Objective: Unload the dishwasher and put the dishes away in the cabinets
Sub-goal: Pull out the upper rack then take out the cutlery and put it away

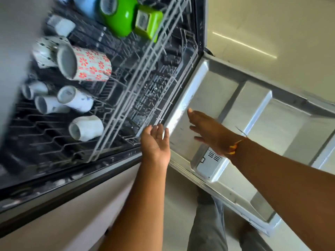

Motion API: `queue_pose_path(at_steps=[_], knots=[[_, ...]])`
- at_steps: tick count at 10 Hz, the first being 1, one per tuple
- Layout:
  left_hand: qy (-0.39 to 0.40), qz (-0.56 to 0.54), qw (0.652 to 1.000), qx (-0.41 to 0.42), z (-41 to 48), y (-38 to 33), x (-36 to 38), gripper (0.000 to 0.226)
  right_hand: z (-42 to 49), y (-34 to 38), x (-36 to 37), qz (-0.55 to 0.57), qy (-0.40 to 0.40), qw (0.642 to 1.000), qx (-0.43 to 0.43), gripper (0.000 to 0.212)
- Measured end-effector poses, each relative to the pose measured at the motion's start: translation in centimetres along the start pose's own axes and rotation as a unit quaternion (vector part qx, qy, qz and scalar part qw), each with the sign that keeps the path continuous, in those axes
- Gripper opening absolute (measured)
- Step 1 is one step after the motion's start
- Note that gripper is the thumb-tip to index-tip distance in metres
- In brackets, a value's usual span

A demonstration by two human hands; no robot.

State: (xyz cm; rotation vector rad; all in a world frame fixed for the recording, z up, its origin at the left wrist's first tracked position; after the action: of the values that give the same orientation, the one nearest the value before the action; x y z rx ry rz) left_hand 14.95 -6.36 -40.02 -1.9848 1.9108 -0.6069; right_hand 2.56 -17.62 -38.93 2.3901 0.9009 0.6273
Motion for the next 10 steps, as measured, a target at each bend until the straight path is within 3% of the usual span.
queue_pose_path(at_steps=[1,2,3,4,5,6,8,10], knots=[[-0.010,0.009,0.997,0.079,-4.2,-1.9,0.9,0.035,-0.7,4.3,3.3,0.056,-0.039,0.997,-0.021,0.066],[0.004,-0.042,0.993,0.114,-7.6,-4.4,1.5,0.044,-1.5,9.3,6.4,0.114,-0.041,0.992,-0.043,0.037],[0.052,-0.097,0.991,0.082,-9.7,-6.8,1.8,0.050,-1.7,13.0,9.0,0.178,0.012,0.982,-0.053,0.070],[0.070,-0.146,0.985,0.056,-10.7,-8.9,2.3,0.060,-1.1,14.5,10.3,0.151,-0.033,0.987,-0.044,0.069],[0.032,-0.182,0.983,0.019,-10.6,-9.5,2.1,0.064,-1.3,15.0,10.6,0.093,-0.071,0.993,-0.033,0.040],[0.015,-0.187,0.982,0.004,-10.4,-9.4,1.5,0.056,-1.9,15.0,10.4,0.075,-0.083,0.993,-0.022,0.029],[0.011,-0.171,0.985,-0.028,-13.0,-6.0,1.1,0.037,-4.9,13.4,8.4,-0.021,-0.142,0.989,-0.021,0.022],[0.010,-0.176,0.980,-0.092,-17.0,0.5,0.4,0.036,-7.7,8.5,4.1,-0.041,-0.202,0.978,0.027,0.032]])
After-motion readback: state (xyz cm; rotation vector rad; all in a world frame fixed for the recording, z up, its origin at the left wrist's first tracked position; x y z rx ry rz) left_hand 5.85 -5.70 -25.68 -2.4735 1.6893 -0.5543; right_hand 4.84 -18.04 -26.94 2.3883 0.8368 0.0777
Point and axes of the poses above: each hand's wrist, its own z-axis towards the middle knuckle, its own x-axis out of the palm, y = z × x, the point moved 2 cm from there along z, towards the middle knuckle, and after that the axes turned 4 degrees about z, right-handed, at the moved point
